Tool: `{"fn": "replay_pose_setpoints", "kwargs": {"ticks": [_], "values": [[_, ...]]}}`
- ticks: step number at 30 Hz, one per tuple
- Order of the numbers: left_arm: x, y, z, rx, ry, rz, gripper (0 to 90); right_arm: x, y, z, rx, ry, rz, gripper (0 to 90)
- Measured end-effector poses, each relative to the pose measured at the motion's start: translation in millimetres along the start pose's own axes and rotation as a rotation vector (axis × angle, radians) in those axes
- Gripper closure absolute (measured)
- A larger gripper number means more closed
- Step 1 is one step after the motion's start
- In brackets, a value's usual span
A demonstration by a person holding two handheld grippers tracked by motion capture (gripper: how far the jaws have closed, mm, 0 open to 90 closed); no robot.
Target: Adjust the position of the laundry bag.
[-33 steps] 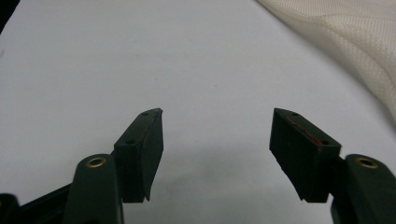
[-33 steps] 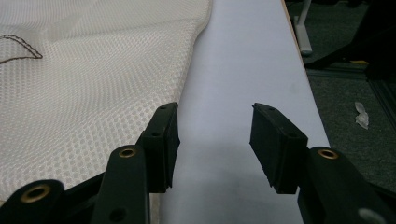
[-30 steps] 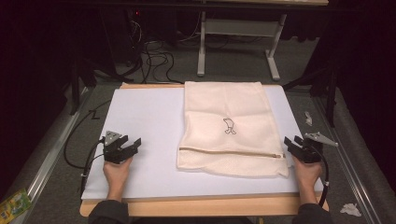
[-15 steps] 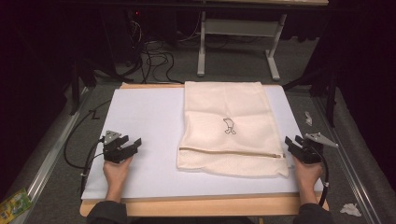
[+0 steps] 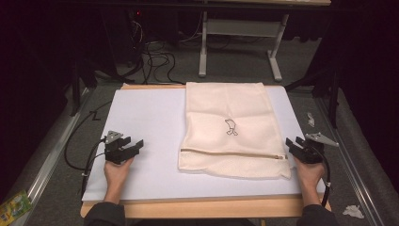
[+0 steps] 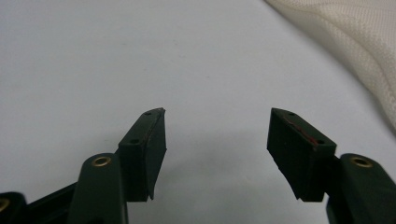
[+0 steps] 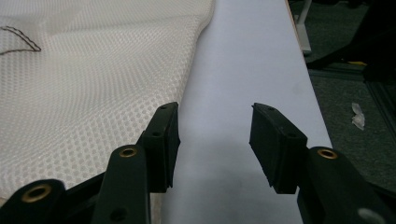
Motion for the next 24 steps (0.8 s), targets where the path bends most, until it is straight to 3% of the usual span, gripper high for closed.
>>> {"fn": "replay_pose_setpoints", "kwargs": {"ticks": [3,7,19,24], "values": [[-0.5,2.2,4.4,0.015,-0.017,-0.005,37.7,-0.3,-0.2,1.2,-0.019,0.03,0.002,53.5],[-1.0,4.2,11.4,0.015,0.014,-0.029,37.8,-1.4,-0.4,1.2,-0.041,0.051,-0.007,53.5],[-18.3,3.7,44.6,0.086,0.064,-0.06,34.9,-6.2,-4.4,-10.0,-0.092,-0.011,-0.087,49.8],[-23.6,9.3,63.7,0.141,0.084,-0.096,35.2,-8.7,-8.3,-15.5,-0.114,-0.014,-0.119,49.4]]}}
Point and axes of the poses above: each handheld gripper's, and its own axes: y roughly forward along the jaws, x roughly out of its underside, z roughly to its right, the point moved 4 cm from there along y, roughly forward along the jaws, and after that the axes turned 6 degrees about -z, right-handed, at the moved point
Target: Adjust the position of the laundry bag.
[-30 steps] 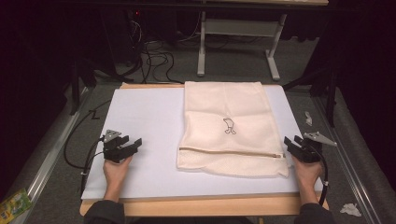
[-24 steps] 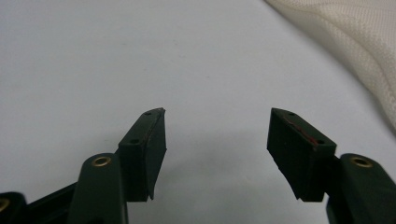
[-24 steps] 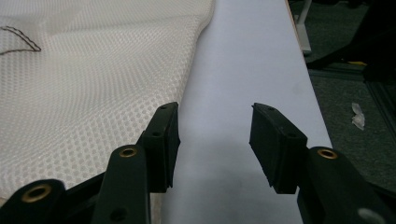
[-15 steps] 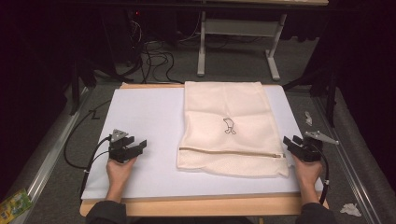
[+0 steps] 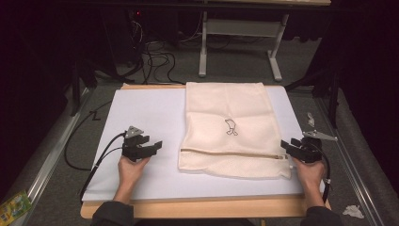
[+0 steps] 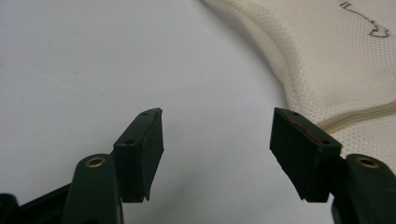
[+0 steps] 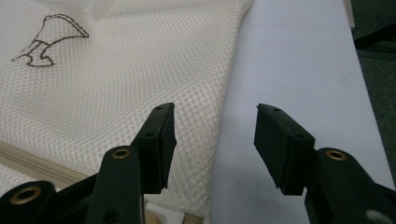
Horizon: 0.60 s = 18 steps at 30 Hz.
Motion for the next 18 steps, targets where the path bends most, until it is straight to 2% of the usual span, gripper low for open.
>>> {"fn": "replay_pose_setpoints", "kwargs": {"ticks": [4,8,13,15,18], "values": [[-1.7,5.4,8.0,0.029,0.004,-0.019,35.2,-1.1,0.7,-2.3,-0.007,-0.007,-0.021,49.1],[-6.7,11.8,19.5,0.047,0.026,-0.04,34.8,0.8,3.5,-2.9,-0.011,-0.004,-0.056,47.7],[-19.8,22.0,38.0,0.069,0.072,-0.065,34.2,1.7,3.8,-8.4,-0.002,-0.032,-0.079,48.2],[-24.5,25.7,43.7,0.089,0.068,-0.064,34.2,1.2,4.2,-9.3,-0.013,-0.026,-0.085,48.1],[-28.0,31.1,49.8,0.096,0.065,-0.074,33.6,0.0,4.8,-9.3,-0.012,-0.021,-0.097,47.4]]}}
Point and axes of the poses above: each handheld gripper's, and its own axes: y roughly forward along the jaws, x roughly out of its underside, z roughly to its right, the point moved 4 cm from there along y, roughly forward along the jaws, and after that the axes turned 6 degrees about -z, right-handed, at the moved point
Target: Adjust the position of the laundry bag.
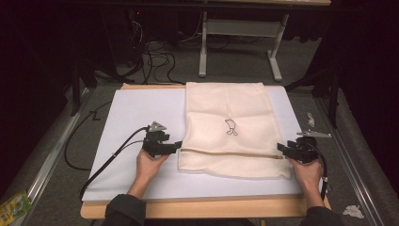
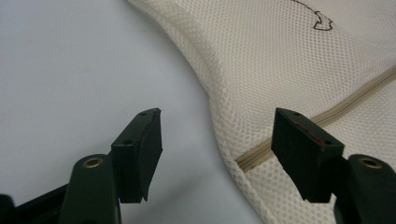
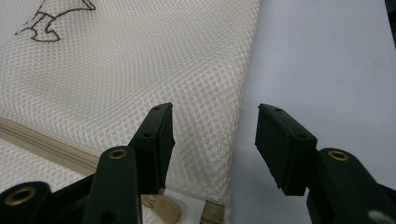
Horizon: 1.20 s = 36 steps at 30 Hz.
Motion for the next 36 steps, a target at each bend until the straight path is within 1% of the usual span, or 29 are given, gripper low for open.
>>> {"fn": "replay_pose_setpoints", "kwargs": {"ticks": [2,3,5,6,9,10,13,14,17,19,20,23,25,26,27,29,30,32,34,35,36], "values": [[-2.5,3.2,4.4,0.021,-0.007,-0.012,32.8,-1.3,0.3,-0.9,0.006,-0.006,-0.002,47.3],[-4.7,6.6,7.4,0.017,-0.001,-0.013,32.8,-2.2,1.6,-2.3,0.008,-0.013,-0.01,47.0],[-5.6,8.5,8.3,0.012,0.004,-0.019,32.9,-2.6,2.8,-3.1,0.007,-0.013,-0.018,46.7],[-6.5,10.8,9.4,0.011,0.001,-0.025,32.9,-3.2,5.3,-4.3,0.005,-0.012,-0.038,45.8],[-9.3,16.8,11.4,0.014,-0.008,-0.039,32.9,-3.8,8.3,-4.9,0.012,-0.01,-0.049,45.0],[-10.1,18.7,11.4,0.012,-0.011,-0.045,33.0,-4.4,10.5,-5.3,0.014,-0.004,-0.062,44.2],[-11.7,24.8,11.9,0.004,-0.014,-0.061,33.4,-5.3,11.7,-5.5,0.02,-0.003,-0.069,43.0],[-12.0,26.4,12.2,0.009,-0.021,-0.063,33.4,-5.7,12.0,-5.4,0.021,-0.005,-0.075,42.2],[-12.2,31.1,10.4,-0.009,-0.027,-0.074,33.9,-6.5,12.9,-4.3,0.024,-0.001,-0.079,41.3],[-12.6,34.3,11.0,-0.026,-0.013,-0.084,35.1,-6.3,13.9,-3.6,0.027,-0.001,-0.087,41.4],[-13.1,35.7,11.9,-0.028,-0.01,-0.087,36.1,-6.1,14.7,-3.2,0.027,-0.003,-0.09,41.8],[-14.9,40.1,14.2,-0.042,-0.002,-0.099,38.4,-5.4,16.4,-3.1,0.023,0.001,-0.098,46.2],[-14.8,43.0,14.2,-0.043,-0.007,-0.106,41.1,-5.5,16.8,-3.5,0.023,-0.002,-0.103,50.3],[-14.4,44.1,13.8,-0.042,-0.01,-0.111,45.0,-5.4,17.7,-4.8,0.023,-0.012,-0.108,56.0],[-14.0,45.1,13.7,-0.038,-0.014,-0.112,45.0,-5.4,17.7,-4.8,0.023,-0.012,-0.108,56.0],[-13.1,47.9,14.0,-0.035,-0.019,-0.119,49.8,-4.8,18.8,-5.7,0.026,-0.024,-0.123,61.4],[-12.5,49.1,14.1,-0.031,-0.021,-0.128,52.5,-4.7,18.7,-5.7,0.032,-0.024,-0.123,65.5],[-11.8,51.1,13.8,-0.04,-0.021,-0.129,56.5,-4.9,18.7,-4.8,0.016,-0.021,-0.12,71.3],[-12.4,51.2,13.0,-0.046,-0.026,-0.134,62.3,-4.9,18.3,-4.2,0.014,-0.025,-0.125,77.6],[-12.8,51.3,12.6,-0.048,-0.027,-0.137,70.6,-5.4,18.2,-4.4,0.01,-0.029,-0.127,82.5],[-13.1,51.5,12.5,-0.043,-0.024,-0.142,70.6,-5.4,18.2,-4.4,0.01,-0.029,-0.127,82.5]]}}
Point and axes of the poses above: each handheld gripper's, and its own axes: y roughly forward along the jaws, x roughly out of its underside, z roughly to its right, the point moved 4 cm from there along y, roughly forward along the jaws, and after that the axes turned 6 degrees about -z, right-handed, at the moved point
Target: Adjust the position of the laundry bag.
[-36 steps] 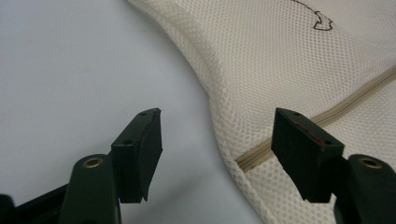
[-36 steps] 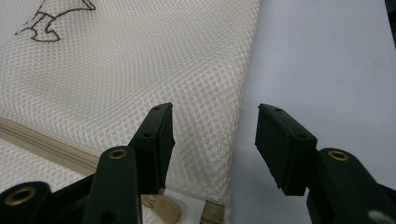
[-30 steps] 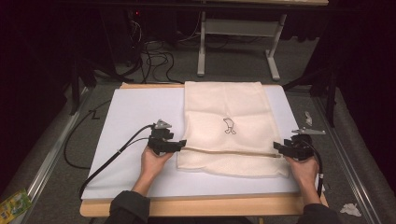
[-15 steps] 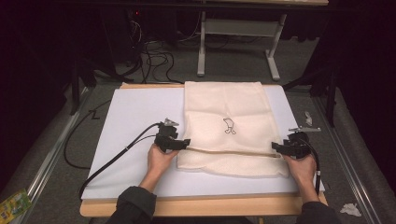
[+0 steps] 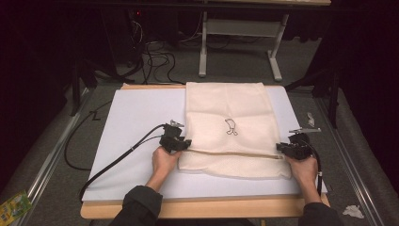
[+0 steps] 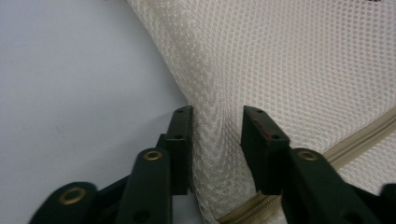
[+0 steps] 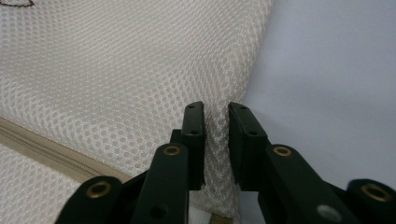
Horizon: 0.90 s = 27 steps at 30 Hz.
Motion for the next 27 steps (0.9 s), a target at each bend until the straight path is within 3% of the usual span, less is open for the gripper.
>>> {"fn": "replay_pose_setpoints", "kwargs": {"ticks": [1,6,16,27], "values": [[-0.3,0.2,0.5,0.002,0.001,-0.005,78.4,-0.9,-0.1,-1.1,0.004,-0.013,-0.001,86.1],[-1.7,-0.3,1.2,0.007,0.016,-0.001,85.9,-1.2,-1.5,-1.9,-0.002,-0.029,0.005,89.0],[-5.8,-18.6,-0.4,0.008,0.045,0.045,86.7,-2.6,-8.3,-5.8,-0.033,-0.046,0.029,89.8],[1.6,-31.4,-9.6,-0.001,0.032,0.066,86.6,-5.9,-8.4,-14.7,-0.095,-0.058,0.052,89.8]]}}
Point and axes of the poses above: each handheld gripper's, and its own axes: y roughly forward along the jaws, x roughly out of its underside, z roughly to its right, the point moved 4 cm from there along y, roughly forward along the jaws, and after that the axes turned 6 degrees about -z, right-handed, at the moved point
